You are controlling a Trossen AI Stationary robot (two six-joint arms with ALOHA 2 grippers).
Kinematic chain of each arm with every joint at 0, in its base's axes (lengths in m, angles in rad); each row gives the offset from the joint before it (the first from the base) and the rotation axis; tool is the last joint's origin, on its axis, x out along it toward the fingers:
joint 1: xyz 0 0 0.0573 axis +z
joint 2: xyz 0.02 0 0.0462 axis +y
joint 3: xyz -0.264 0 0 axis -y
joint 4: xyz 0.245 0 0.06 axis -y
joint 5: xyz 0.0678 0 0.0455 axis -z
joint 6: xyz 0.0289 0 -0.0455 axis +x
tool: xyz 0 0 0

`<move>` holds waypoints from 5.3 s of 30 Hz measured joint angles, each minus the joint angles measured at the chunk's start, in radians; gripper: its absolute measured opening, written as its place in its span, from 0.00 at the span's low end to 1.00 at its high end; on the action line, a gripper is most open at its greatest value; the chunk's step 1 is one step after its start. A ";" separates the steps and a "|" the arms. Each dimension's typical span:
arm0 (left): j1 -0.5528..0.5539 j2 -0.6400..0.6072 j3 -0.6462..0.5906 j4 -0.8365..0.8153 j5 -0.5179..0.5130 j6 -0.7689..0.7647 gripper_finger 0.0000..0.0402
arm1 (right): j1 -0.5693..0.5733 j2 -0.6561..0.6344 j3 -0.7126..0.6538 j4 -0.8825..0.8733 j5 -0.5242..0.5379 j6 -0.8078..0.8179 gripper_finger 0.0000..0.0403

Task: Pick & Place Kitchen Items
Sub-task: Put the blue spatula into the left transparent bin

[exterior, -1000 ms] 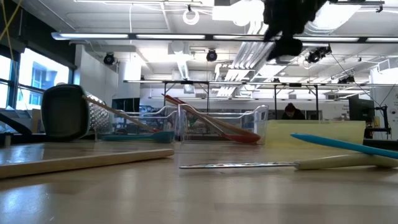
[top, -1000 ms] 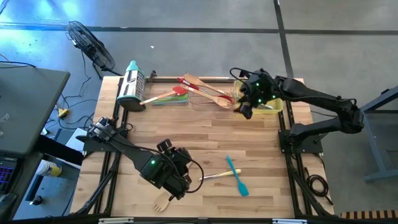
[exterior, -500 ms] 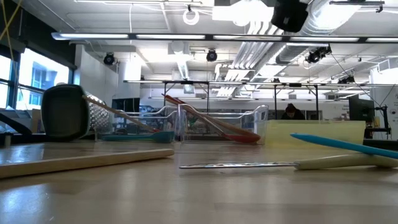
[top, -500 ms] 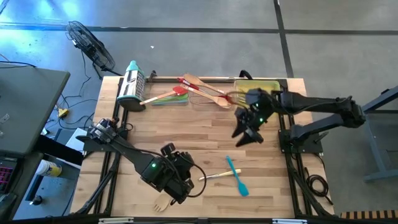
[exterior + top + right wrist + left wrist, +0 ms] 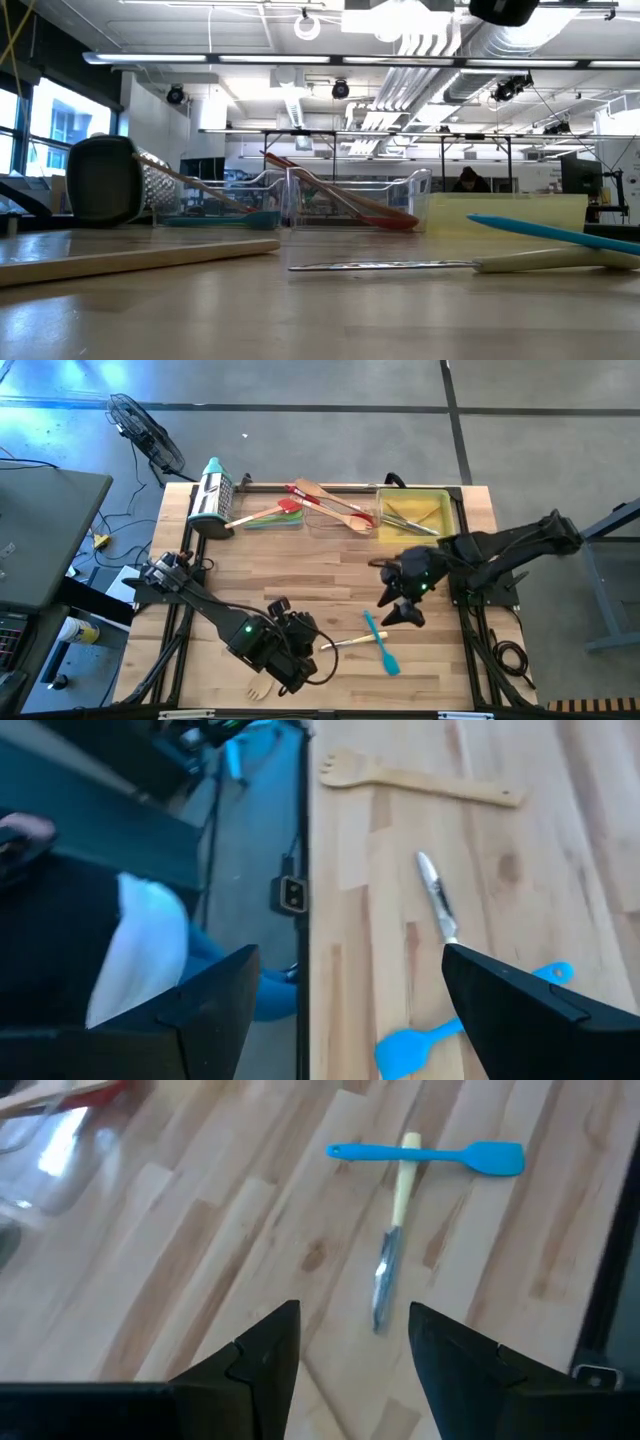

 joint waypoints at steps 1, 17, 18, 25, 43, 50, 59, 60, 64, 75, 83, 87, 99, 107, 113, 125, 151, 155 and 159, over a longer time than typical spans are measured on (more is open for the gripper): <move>0.000 0.004 0.000 0.012 0.004 0.006 0.45 | 0.019 0.003 0.000 0.000 0.042 0.025 0.76; -0.033 0.040 0.001 0.090 0.023 0.058 0.45 | 0.229 0.132 -0.001 -0.005 0.413 0.308 0.76; -0.036 0.045 0.001 0.098 0.024 0.059 0.45 | 0.239 0.149 -0.001 -0.005 0.411 0.318 0.76; -0.058 0.063 -0.001 0.119 0.026 0.064 0.45 | 0.272 0.263 -0.001 -0.024 0.403 0.424 0.76; -0.057 0.073 -0.001 0.135 0.014 0.054 0.45 | 0.269 0.386 -0.001 -0.265 0.594 0.690 0.76; -0.048 0.072 0.000 0.127 -0.030 0.065 0.45 | 0.263 0.386 -0.001 -0.270 0.610 0.694 0.76; -0.035 0.067 -0.001 0.092 -0.033 0.061 0.45 | 0.230 0.386 -0.001 -0.270 0.593 0.688 0.76; -0.035 0.066 -0.001 0.086 -0.034 0.064 0.45 | 0.229 0.386 -0.001 -0.270 0.593 0.688 0.76; -0.036 0.066 -0.001 0.067 -0.033 0.056 0.45 | 0.230 0.386 -0.001 -0.266 0.589 0.686 0.76; -0.037 0.066 -0.001 0.047 -0.032 0.048 0.45 | 0.227 0.398 -0.001 -0.227 0.572 0.642 0.76; -0.045 0.066 -0.001 0.026 -0.022 0.051 0.45 | 0.216 0.500 -0.001 -0.193 0.556 0.643 0.76; -0.053 0.066 -0.001 0.009 -0.008 0.039 0.45 | 0.217 0.536 -0.001 -0.175 0.530 0.643 0.76; -0.065 0.066 -0.001 0.015 -0.011 0.019 0.45 | 0.217 0.598 -0.002 -0.138 0.506 0.643 0.76; -0.072 0.066 -0.001 0.014 -0.009 0.001 0.45 | 0.211 0.628 -0.002 -0.116 0.485 0.634 0.75; -0.079 0.066 -0.001 0.011 -0.010 -0.006 0.45 | 0.204 0.649 -0.002 -0.107 0.481 0.617 0.66; -0.090 0.066 -0.001 0.007 -0.012 -0.020 0.45 | 0.204 0.676 0.001 -0.103 0.463 0.608 0.48; -0.091 0.066 -0.001 0.007 -0.012 -0.032 0.45 | 0.192 0.678 -0.002 -0.082 0.453 0.526 0.10; -0.091 0.066 -0.001 0.004 -0.013 -0.032 0.45 | 0.192 0.678 -0.002 -0.079 0.451 0.504 0.10; -0.091 0.066 -0.001 0.001 -0.015 -0.032 0.45 | 0.192 0.676 -0.002 -0.077 0.451 0.484 0.10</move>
